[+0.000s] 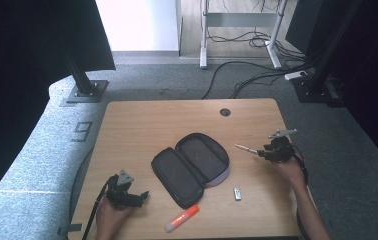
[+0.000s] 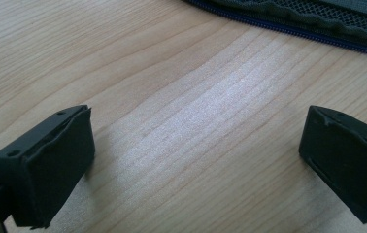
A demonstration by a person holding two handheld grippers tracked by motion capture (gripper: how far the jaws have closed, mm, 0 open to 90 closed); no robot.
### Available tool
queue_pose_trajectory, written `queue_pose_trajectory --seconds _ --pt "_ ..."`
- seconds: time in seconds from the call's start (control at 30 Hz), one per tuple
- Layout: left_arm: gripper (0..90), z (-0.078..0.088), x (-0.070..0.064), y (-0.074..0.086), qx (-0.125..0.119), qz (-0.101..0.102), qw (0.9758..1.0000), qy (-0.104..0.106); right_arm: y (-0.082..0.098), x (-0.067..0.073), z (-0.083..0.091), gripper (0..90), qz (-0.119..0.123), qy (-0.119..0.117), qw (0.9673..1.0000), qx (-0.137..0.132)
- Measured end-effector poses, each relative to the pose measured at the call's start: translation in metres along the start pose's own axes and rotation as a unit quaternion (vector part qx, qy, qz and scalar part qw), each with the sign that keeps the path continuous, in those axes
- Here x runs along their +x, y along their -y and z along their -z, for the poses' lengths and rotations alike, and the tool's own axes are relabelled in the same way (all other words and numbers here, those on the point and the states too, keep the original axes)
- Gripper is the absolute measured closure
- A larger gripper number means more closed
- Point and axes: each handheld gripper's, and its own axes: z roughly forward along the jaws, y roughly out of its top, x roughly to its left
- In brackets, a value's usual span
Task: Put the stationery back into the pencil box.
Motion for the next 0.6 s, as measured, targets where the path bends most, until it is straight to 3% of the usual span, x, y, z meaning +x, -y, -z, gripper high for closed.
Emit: queue_pose_trajectory --seconds 0.43,0.6 --pt "0.0 0.000 0.000 0.000 -0.001 0.000 1.0000 0.000 -0.004 0.001 -0.019 58.5 0.013 -0.007 0.9998 0.014" --pt "0.0 0.000 0.000 0.000 0.000 0.000 1.0000 0.000 -0.004 -0.001 -0.021 60.4 0.007 -0.010 0.9999 0.012"
